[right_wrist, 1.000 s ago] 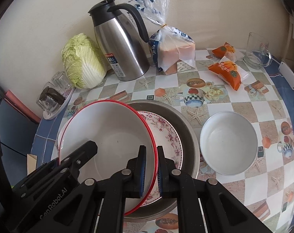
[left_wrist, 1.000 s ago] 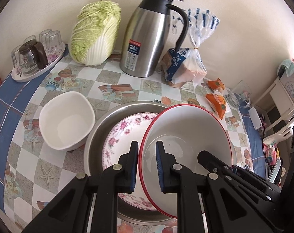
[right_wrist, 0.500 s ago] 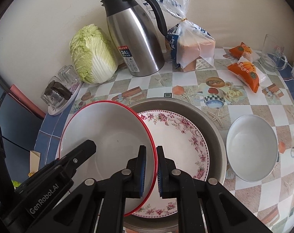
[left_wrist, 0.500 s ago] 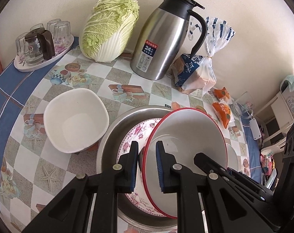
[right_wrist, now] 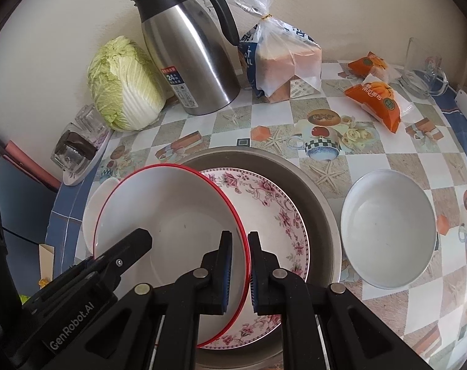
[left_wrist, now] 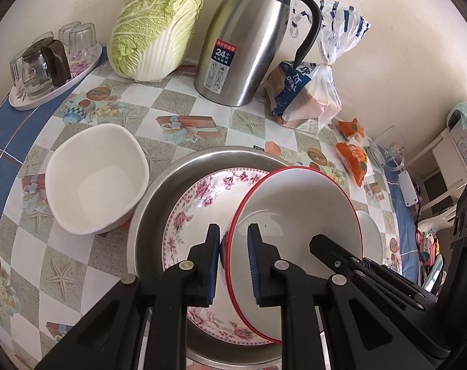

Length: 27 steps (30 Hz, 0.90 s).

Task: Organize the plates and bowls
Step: 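Lower the red-rimmed bowl with both grippers onto the pink-rose plate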

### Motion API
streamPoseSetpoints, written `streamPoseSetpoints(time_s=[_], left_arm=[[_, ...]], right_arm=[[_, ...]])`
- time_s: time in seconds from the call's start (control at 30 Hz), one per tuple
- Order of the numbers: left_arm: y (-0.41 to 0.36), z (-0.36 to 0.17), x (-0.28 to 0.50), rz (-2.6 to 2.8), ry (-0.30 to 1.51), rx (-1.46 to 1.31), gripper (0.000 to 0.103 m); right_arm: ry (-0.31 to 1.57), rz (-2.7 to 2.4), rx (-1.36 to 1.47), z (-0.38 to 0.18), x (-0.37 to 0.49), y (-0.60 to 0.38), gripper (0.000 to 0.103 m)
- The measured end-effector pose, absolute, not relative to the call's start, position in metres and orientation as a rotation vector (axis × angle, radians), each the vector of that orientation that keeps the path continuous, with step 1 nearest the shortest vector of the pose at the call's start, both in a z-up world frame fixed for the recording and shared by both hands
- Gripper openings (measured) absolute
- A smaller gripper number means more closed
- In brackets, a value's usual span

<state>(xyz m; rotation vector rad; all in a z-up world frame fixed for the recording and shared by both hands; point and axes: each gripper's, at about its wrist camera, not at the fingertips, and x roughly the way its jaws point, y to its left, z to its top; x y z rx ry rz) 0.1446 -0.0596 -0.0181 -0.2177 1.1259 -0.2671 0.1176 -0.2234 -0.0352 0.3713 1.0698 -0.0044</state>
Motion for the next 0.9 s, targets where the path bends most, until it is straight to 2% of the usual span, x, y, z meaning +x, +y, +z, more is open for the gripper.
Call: streamPoseSetpoints(time_s=[0.9], left_arm=[[-0.069,-0.039,0.150,-0.267,1.199,-0.215,0.023]], right_arm=[[1.112,-0.017,0.385,-0.049,0.123,-0.232,0.014]])
